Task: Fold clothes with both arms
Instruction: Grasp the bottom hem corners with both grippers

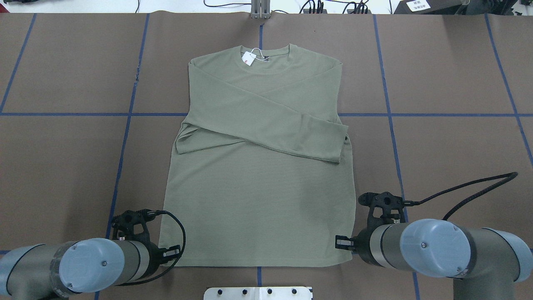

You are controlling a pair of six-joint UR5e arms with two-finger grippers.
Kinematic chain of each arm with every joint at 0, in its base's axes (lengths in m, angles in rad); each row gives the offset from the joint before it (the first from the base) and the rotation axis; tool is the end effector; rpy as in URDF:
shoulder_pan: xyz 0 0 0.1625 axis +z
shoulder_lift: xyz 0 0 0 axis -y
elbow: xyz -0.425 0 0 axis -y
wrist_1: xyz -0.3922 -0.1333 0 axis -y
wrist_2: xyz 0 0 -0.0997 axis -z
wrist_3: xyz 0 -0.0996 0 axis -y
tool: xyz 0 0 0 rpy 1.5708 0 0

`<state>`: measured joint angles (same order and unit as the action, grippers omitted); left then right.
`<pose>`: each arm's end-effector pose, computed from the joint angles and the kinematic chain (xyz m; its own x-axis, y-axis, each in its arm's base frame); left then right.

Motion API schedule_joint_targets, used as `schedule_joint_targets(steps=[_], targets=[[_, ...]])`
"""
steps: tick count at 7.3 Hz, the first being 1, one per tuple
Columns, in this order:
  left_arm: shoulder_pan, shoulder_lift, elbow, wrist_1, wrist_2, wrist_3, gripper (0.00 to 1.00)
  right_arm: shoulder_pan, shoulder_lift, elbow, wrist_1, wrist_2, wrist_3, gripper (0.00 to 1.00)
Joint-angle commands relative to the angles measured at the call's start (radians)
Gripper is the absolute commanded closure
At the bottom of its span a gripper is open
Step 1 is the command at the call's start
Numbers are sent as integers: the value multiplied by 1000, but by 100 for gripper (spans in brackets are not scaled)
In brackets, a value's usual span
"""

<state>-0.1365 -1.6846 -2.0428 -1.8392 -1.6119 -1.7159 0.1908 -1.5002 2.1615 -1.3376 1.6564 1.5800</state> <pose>0.4932 -0.1982 0.3581 0.6286 -0.2322 -0.7422 0.1982 0.9707 -0.1357 -0.4469 -0.2134 0.3299 0.6134 0.1278 0.7794 -0.1291 0.9898 -0.0607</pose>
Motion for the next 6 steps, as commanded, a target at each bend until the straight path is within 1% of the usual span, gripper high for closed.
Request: schedule_joint_targets(steps=[1,2,3,4,5,6], targets=[[2,3,0,0,1,-1,61,1,0,1,0,0,0,100],[2,3,-2,0,1,-1,72,1,0,1,0,2,0,100],[0,3,-2,0,1,-2,79,1,0,1,0,2,0,100],[-2,3,-7,0,1,-4,96,2,0,1,0,3,0,100],[-2,-4,-11,0,0,-5,100,2,-5,1,-2,-3,0,100],[-5,0,-51,27,0,-5,100,9,-9,4,0,0,0,100]])
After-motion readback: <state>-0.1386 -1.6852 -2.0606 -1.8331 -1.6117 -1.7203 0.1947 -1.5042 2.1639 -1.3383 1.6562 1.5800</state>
